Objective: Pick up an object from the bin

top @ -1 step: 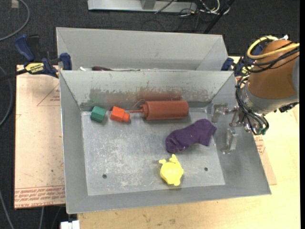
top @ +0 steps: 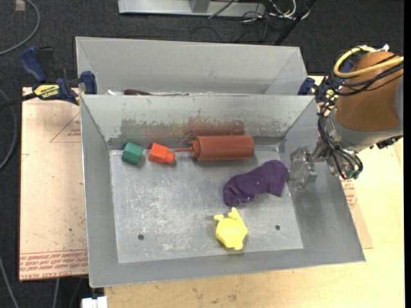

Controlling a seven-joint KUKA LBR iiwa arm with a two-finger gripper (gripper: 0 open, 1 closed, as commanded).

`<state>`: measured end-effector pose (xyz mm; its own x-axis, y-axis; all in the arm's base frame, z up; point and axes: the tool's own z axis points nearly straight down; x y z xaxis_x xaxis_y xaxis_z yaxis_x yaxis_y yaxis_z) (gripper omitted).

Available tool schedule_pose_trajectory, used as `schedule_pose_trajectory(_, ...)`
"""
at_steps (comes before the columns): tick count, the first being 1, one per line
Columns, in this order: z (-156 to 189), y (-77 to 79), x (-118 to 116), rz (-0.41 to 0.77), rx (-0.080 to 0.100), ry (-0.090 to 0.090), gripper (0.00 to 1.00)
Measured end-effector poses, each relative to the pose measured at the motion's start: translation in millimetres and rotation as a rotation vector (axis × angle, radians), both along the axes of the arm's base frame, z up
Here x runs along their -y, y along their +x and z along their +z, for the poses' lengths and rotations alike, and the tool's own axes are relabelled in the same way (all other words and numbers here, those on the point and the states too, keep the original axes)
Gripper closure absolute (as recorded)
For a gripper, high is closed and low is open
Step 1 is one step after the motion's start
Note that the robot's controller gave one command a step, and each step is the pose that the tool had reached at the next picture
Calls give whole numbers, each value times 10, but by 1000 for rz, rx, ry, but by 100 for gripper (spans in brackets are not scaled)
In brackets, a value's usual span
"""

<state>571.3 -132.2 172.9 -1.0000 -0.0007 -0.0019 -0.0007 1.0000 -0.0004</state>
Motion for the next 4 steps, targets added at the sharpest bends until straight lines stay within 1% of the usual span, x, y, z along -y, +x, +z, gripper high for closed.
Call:
schedule_pose_trajectory(1,0,0,-1,1,0,0,0)
schedule_pose_trajectory(2,0,0,-2,0,0,0,0)
schedule_pose_trajectory(3,-173,275,-415,13,5,-2,0)
schedule_pose_trajectory(4,-536,429,-669,139,7,3,0)
